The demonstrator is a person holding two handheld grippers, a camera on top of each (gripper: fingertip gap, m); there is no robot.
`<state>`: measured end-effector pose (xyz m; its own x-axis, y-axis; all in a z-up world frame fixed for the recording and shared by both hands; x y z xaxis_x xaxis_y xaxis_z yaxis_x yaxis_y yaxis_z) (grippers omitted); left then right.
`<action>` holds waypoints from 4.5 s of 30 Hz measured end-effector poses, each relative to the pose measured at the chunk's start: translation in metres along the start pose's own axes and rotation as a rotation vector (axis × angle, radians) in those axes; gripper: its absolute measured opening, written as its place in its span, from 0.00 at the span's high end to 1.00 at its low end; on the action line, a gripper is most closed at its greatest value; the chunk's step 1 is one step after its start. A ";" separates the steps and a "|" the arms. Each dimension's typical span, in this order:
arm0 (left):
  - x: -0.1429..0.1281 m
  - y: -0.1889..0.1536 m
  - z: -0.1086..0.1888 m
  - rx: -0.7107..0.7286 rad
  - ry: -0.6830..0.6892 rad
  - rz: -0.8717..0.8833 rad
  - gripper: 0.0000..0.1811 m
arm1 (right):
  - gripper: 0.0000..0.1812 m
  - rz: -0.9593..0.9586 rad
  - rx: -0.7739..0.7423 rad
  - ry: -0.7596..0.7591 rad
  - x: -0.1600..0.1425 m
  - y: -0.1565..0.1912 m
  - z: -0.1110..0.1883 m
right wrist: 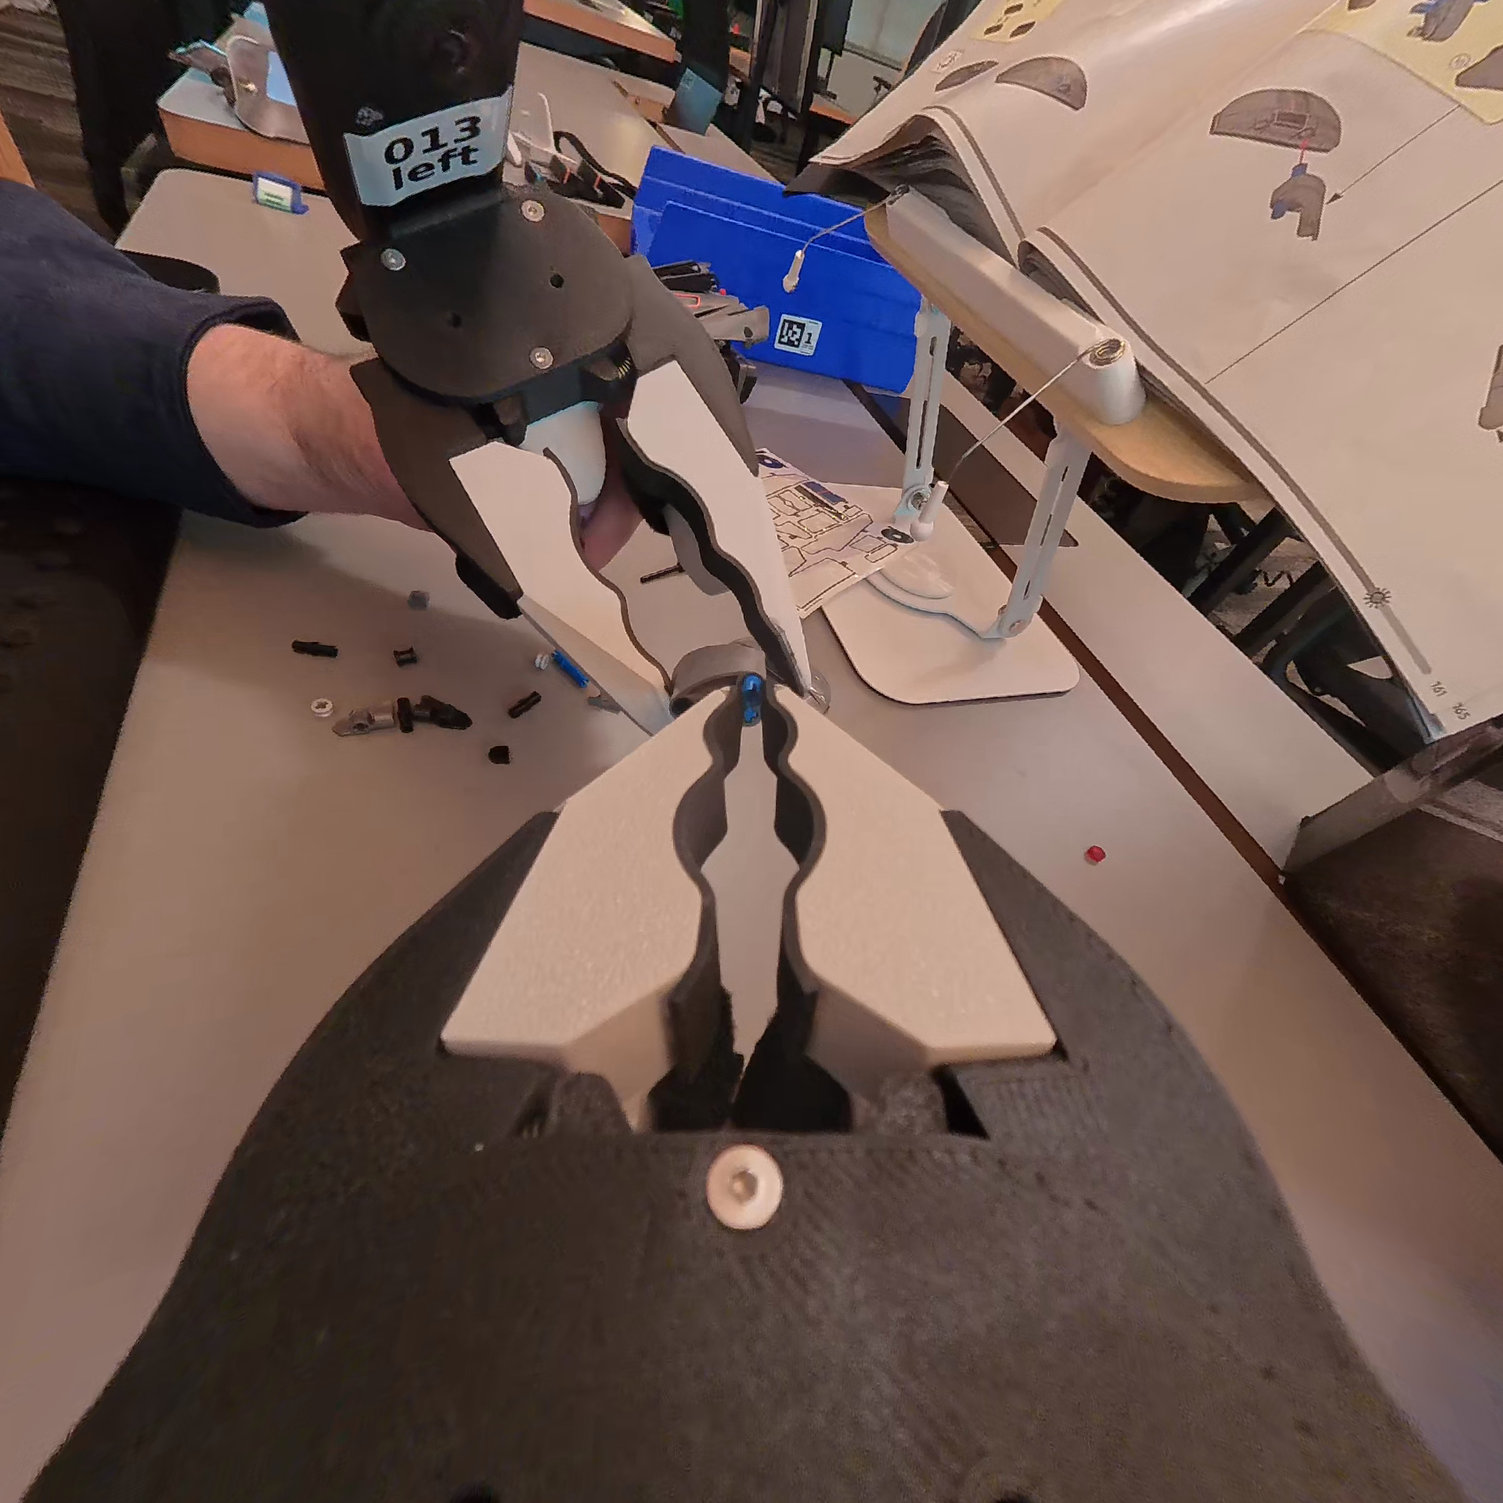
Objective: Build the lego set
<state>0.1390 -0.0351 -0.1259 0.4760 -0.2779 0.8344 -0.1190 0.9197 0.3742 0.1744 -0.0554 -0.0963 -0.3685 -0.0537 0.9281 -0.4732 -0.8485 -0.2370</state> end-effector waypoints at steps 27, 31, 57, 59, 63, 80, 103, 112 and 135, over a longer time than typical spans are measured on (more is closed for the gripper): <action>-0.001 -0.003 -0.002 0.016 0.012 -0.047 0.86 | 0.99 -0.027 0.016 -0.006 0.000 0.000 0.001; -0.001 -0.003 -0.003 0.019 0.013 -0.049 0.87 | 0.99 -0.033 0.017 -0.004 -0.001 -0.001 0.001; 0.000 -0.001 -0.001 0.055 0.019 -0.096 0.86 | 0.98 -0.138 0.059 0.003 -0.006 -0.001 -0.002; -0.001 -0.001 -0.002 0.051 0.023 -0.093 0.88 | 0.98 -0.138 0.060 0.005 -0.007 -0.001 -0.002; -0.004 -0.002 -0.003 0.043 0.030 -0.088 0.89 | 0.98 -0.137 0.060 0.011 -0.008 -0.002 -0.003; -0.005 -0.004 -0.004 0.020 0.021 -0.063 0.92 | 0.98 -0.140 0.071 0.018 -0.011 0.001 -0.006; -0.008 -0.010 -0.006 0.033 0.061 -0.155 0.87 | 0.98 -0.174 0.096 0.027 -0.013 0.002 -0.007; -0.010 -0.004 -0.006 0.065 0.068 -0.156 0.93 | 0.98 -0.171 0.059 0.077 -0.021 -0.002 -0.008; -0.013 -0.004 -0.009 0.087 0.085 -0.186 0.91 | 0.98 -0.143 0.023 0.117 -0.024 -0.003 -0.008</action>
<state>0.1415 -0.0329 -0.1416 0.5680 -0.4131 0.7119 -0.0954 0.8261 0.5554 0.1780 -0.0468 -0.1199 -0.3900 0.1286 0.9118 -0.5095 -0.8550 -0.0973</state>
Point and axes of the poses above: each gripper's, where its closed fingertips meet, z back along the fingers, x out of its top, y = z × x across the jaws, the point moved 2 cm from there along z, back along the fingers, and after that the axes turned 2 degrees about x, right-handed, at the moved point
